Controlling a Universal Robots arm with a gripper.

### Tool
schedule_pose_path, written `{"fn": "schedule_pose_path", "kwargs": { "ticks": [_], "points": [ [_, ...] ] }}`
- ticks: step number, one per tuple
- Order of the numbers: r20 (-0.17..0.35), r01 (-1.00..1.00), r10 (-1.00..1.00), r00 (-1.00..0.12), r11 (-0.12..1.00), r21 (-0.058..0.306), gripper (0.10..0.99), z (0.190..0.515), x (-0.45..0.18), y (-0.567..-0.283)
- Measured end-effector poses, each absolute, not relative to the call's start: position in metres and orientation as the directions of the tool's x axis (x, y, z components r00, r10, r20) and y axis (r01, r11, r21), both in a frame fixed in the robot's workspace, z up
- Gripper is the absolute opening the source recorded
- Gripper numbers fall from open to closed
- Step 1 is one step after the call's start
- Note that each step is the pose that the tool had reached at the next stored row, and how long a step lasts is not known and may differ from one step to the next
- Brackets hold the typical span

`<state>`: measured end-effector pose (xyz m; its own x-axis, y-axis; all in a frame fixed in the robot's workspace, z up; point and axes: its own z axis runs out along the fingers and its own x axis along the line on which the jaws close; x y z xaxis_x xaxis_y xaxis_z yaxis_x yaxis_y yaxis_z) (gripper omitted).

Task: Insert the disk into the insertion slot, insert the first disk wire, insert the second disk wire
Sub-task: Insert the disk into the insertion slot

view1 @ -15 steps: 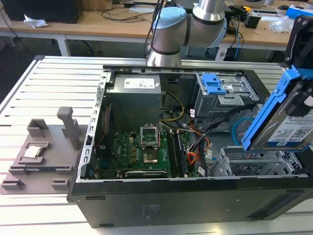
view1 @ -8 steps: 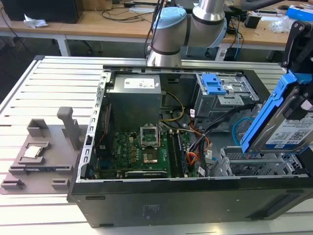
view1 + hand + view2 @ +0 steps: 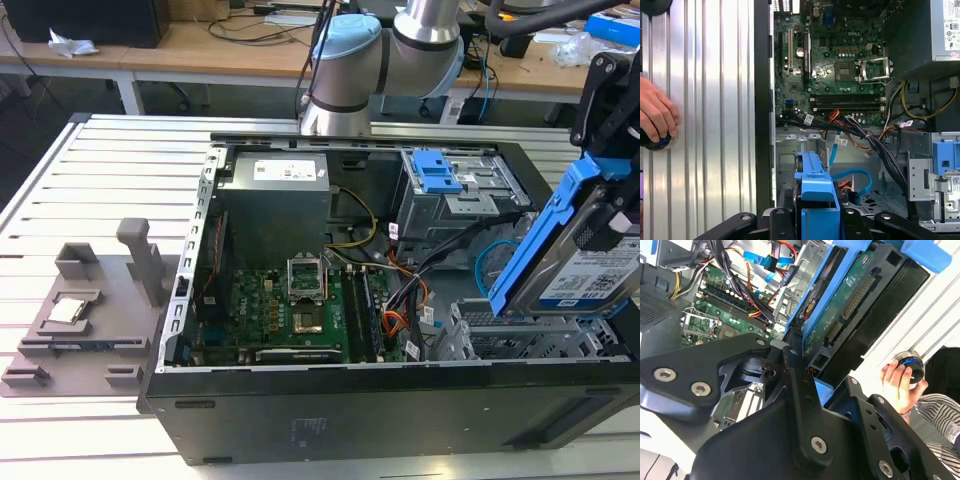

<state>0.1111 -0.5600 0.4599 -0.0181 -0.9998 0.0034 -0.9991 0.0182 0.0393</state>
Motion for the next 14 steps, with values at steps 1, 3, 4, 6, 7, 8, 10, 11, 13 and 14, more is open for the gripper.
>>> {"fn": "schedule_pose_path", "kwargs": {
  "ticks": [1,3,4,6,7,8,10,11,13,14],
  "points": [
    [0.003,-0.999,-1.000,-0.018,0.018,0.039,0.365,0.459,0.111,-0.560],
    [0.003,-0.999,-1.000,-0.018,0.018,0.039,0.365,0.458,0.110,-0.558],
    [0.003,-0.999,-1.000,-0.018,0.018,0.039,0.365,0.458,0.110,-0.557],
    [0.003,-0.999,-1.000,-0.018,0.018,0.039,0.365,0.456,0.108,-0.555],
    [0.003,-0.999,-1.000,-0.018,0.018,0.039,0.365,0.455,0.107,-0.555],
    [0.003,-0.999,-1.000,-0.018,0.018,0.039,0.365,0.453,0.106,-0.555],
    [0.003,-0.999,-1.000,-0.018,0.018,0.039,0.365,0.449,0.103,-0.555],
    [0.003,-0.999,-1.000,-0.018,0.018,0.039,0.365,0.448,0.102,-0.555],
    [0.003,-0.999,-1.000,-0.018,0.018,0.039,0.365,0.445,0.101,-0.554],
    [0.003,-0.999,-1.000,-0.018,0.018,0.039,0.365,0.443,0.101,-0.554]
  ]
}}
